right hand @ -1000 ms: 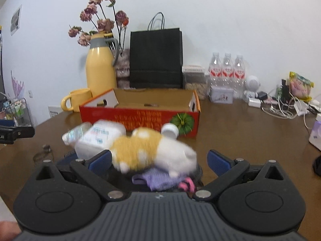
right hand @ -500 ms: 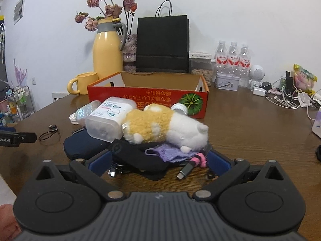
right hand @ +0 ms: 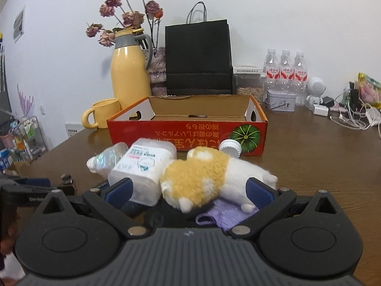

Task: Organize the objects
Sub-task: 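Move the right gripper to the yellow-and-white plush toy and grasp it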

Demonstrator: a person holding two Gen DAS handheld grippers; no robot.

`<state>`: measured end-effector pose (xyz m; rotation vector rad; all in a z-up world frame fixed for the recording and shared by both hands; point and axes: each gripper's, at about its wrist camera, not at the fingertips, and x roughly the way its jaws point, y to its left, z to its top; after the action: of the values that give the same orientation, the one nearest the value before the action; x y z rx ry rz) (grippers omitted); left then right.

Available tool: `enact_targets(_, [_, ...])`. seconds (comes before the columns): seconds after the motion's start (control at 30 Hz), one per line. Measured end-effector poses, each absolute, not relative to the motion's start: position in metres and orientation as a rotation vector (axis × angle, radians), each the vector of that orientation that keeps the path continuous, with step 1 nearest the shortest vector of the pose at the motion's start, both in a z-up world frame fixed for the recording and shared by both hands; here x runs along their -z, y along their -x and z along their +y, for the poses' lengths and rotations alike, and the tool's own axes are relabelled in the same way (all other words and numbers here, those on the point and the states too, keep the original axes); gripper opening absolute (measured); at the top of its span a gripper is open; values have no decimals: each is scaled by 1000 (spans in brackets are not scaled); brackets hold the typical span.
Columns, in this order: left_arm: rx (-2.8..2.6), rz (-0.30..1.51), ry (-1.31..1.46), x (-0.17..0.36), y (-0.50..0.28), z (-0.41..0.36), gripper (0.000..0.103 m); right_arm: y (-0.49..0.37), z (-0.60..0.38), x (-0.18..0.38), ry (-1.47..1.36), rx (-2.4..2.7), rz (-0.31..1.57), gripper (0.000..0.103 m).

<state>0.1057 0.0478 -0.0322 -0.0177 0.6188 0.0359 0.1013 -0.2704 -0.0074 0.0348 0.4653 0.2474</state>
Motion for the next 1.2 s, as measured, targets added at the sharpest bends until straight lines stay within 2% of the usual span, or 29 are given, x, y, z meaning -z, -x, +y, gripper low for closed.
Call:
enact_targets(0.07, [-27,624,31,30,-108,49,26,-109,-270,7,-66,-234,476,101])
enact_targets(0.13, [-15,615,40,28,-108,50,2,-117,-271,7,-106,-214,495,92])
enact_targets(0.17, [-13,621,43,27,-109,50,3,-122,-272,8,-119,-207,508,89])
enact_targets(0.23, [-14,619,39,27,-112,49,3,-130,-270,9,-130,-196,534,74])
enact_targets(0.4, [-14,613,52,28,-116,51,3,-139,-262,17,-87,-179,574,70])
enact_targets(0.63, [0,600,69,24,-117,56,3,-137,-261,20,-74,-195,588,54])
enact_targets(0.83, [5,569,83,15,-115,59,2,-128,-268,13,-91,-209,560,49])
enact_targets(1.2, [28,460,89,-26,-123,50,1,-121,-270,-7,-92,-248,474,48])
